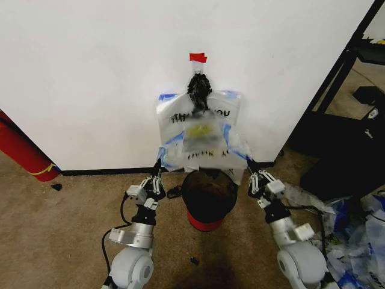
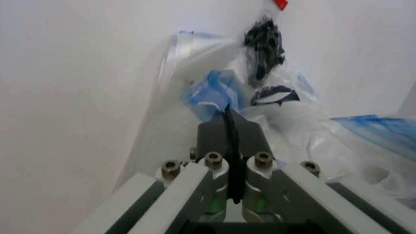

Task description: Pick up the garbage bag from the wall and place it over the trash bin.

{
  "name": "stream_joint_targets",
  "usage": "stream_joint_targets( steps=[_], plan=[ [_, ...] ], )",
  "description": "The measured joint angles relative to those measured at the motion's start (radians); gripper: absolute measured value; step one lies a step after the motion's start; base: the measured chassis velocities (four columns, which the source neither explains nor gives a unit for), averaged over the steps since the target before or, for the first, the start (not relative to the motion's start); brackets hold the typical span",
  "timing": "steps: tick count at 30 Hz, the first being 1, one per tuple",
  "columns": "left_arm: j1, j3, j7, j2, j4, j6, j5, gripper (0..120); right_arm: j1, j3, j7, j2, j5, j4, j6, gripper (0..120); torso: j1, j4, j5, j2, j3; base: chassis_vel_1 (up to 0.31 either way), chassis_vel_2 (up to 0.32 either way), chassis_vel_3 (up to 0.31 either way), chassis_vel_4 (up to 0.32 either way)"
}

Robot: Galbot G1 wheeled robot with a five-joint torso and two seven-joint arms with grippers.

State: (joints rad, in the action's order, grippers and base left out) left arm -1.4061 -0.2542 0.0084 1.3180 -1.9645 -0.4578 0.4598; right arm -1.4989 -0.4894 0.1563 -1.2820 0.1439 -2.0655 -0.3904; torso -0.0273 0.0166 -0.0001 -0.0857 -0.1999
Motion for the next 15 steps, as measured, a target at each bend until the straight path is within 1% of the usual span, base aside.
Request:
stream_joint_targets(
  steps=[4, 10, 15],
  plan=[
    [-0.006, 0.002, 0.000, 0.000, -0.005, -0.005, -0.004, 0, -0.010, -0.003, 0.018, -0.004, 0.006, -0.002, -0.034, 0, 0.000, 0.0000, 0.0001, 0.000, 0.000, 0.000, 0.000, 0.000, 0.000],
    [-0.020, 0.000, 0.000, -0.009, -0.054, -0.005, -0.003, 0, -0.007, 0.000, 0.058, -0.014, 0.019, -0.033, -0.069, 0, 0.000, -0.0001, 0.0001, 0.000, 0.000, 0.000, 0.000, 0.000, 0.000],
    [-0.043, -0.003, 0.002, -0.017, -0.141, -0.004, 0.008, 0, 0.013, 0.005, 0.101, -0.031, 0.049, -0.071, -0.114, 0, 0.000, -0.0002, 0.0000, 0.000, 0.000, 0.000, 0.000, 0.000, 0.000]
  ],
)
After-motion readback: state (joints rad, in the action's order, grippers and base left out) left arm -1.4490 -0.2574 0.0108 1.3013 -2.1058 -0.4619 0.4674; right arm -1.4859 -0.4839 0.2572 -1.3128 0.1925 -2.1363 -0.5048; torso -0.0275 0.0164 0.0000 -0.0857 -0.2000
